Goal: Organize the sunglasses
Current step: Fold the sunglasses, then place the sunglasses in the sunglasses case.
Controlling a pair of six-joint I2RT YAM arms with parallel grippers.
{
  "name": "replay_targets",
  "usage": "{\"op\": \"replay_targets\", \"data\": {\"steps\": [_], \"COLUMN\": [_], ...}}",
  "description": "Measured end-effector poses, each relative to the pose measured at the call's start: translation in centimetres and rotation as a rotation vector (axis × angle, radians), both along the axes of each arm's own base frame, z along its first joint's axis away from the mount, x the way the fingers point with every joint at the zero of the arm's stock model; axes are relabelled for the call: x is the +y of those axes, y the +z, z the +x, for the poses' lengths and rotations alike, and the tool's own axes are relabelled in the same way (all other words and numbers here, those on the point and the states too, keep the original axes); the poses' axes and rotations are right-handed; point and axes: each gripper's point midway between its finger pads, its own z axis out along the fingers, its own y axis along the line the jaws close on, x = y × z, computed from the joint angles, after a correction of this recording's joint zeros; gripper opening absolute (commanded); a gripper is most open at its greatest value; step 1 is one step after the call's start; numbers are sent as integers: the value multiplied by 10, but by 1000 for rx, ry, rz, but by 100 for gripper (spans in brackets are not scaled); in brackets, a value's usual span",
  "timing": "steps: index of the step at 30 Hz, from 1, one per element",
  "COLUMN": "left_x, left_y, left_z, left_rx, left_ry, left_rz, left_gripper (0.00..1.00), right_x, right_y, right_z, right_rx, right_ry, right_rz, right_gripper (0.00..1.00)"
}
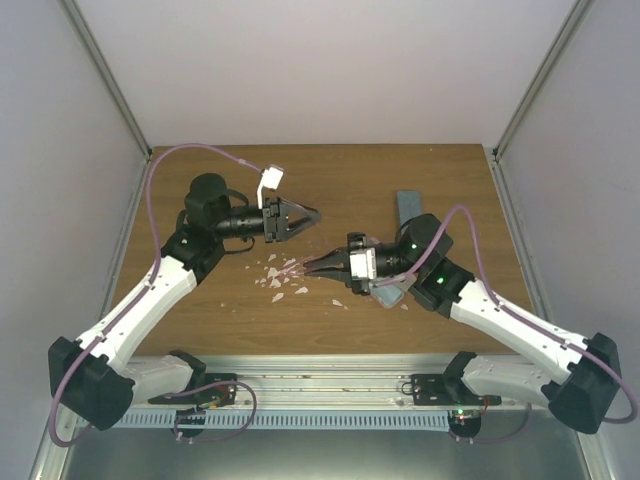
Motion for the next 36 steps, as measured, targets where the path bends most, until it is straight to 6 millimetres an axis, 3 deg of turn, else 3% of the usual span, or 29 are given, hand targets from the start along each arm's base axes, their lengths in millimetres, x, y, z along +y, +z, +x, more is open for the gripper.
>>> {"op": "replay_targets", "data": {"steps": [7, 13, 20, 24, 26, 27, 31, 36], "left_x": [-14, -15, -5, 21, 45, 66, 129, 145], "left_y": [8, 17, 20, 4, -9, -20, -56, -97], "left_z": [-28, -49, -34, 4, 28, 44, 71, 62], "left_rx": [-47, -128, -195, -158, -119, -84, 12, 93], "left_ry": [-161, -236, -86, 217, 411, 547, 853, 895], "left_rz": [-28, -41, 8, 124, 200, 253, 383, 450], "left_gripper": [39, 39, 40, 40, 40, 40, 40, 39], "right_x": [5, 0, -4, -18, -26, -30, -42, -58], "right_y": [-3, 1, 1, -9, -20, -27, -70, -152], "right_z": [5, 25, 40, 55, 60, 64, 87, 115], "right_rx": [74, 176, 306, 378, 419, 449, 601, 802], "right_ry": [5, -57, -143, -285, -352, -394, -578, -817], "right_rz": [-16, -41, -81, -99, -116, -131, -235, -424], "right_gripper": [3, 3, 3, 3, 2, 1, 1, 1]}}
